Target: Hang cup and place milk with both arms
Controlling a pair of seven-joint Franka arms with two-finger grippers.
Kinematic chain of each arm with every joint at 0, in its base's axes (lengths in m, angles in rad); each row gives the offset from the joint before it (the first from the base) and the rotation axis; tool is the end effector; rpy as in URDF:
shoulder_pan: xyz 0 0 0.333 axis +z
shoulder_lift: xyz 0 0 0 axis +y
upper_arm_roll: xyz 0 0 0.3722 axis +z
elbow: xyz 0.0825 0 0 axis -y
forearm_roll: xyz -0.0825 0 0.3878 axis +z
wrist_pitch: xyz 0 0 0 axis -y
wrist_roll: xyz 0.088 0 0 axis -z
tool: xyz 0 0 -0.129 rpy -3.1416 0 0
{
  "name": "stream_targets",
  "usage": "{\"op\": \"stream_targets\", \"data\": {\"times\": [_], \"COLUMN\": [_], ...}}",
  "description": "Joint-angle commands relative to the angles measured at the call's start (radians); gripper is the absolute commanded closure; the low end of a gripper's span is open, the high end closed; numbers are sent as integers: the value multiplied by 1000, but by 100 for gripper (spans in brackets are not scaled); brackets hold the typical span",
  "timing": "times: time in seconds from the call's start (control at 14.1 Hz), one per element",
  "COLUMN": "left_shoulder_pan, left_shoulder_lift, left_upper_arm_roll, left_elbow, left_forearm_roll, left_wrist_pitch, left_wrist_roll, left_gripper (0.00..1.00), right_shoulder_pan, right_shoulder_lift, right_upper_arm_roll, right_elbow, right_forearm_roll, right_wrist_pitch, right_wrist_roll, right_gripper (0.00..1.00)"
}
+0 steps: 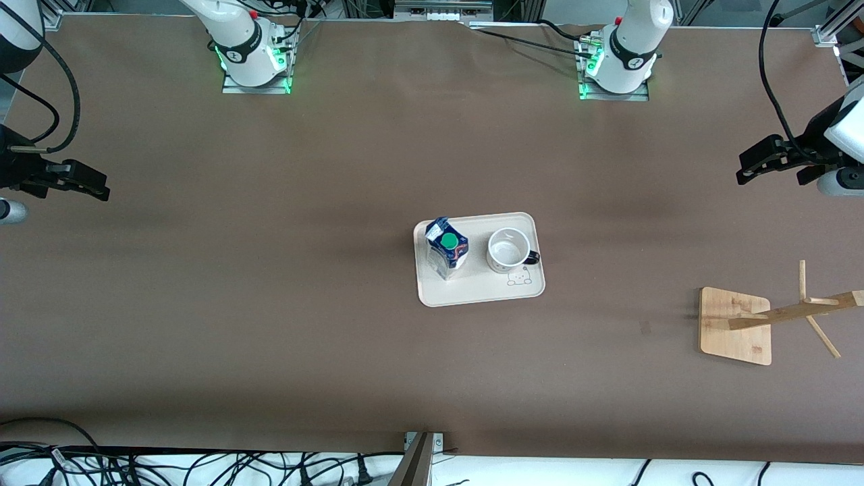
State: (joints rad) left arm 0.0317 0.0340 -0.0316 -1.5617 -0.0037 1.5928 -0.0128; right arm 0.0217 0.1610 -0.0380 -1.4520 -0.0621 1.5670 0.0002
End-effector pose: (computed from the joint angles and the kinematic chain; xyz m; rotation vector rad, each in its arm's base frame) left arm 0.5725 -0.0001 0.6458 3.1368 0.0204 -0.0046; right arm 0.6138 -0.0160 0.6207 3.0729 -0.0230 -0.0713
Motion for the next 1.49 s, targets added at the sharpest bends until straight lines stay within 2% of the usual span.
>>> {"op": "stream_targets", "data": {"times": [0.0,0.92,1.13,1.28,1.42], "left_shoulder_pan": [-1,2,-1,-6,-6], "left_shoulder_lift": [26,38,38,47,81], "left_upper_arm_roll": [-5,-10,-11,-11,-13], "left_elbow": [54,54,51,34,14], "left_forearm_roll": [14,5,5,5,-72], "left_wrist_pitch": [-4,-5,-16,-20,-22], "left_wrist_roll": [10,16,8,2,-13], "left_gripper": [0,0,0,0,0], "right_shoulder_pan": [-2,4,6,1,4], "right_shoulder_lift": [5,3,-3,5,6], "right_upper_arm_roll": [3,6,9,9,9], "right_elbow": [18,16,18,18,18], "right_forearm_roll": [-2,-2,-8,4,40], "right_wrist_pitch": [-8,-22,-84,-74,-68], "right_wrist_roll": [15,18,24,11,11], "right_gripper": [0,0,0,0,0]}}
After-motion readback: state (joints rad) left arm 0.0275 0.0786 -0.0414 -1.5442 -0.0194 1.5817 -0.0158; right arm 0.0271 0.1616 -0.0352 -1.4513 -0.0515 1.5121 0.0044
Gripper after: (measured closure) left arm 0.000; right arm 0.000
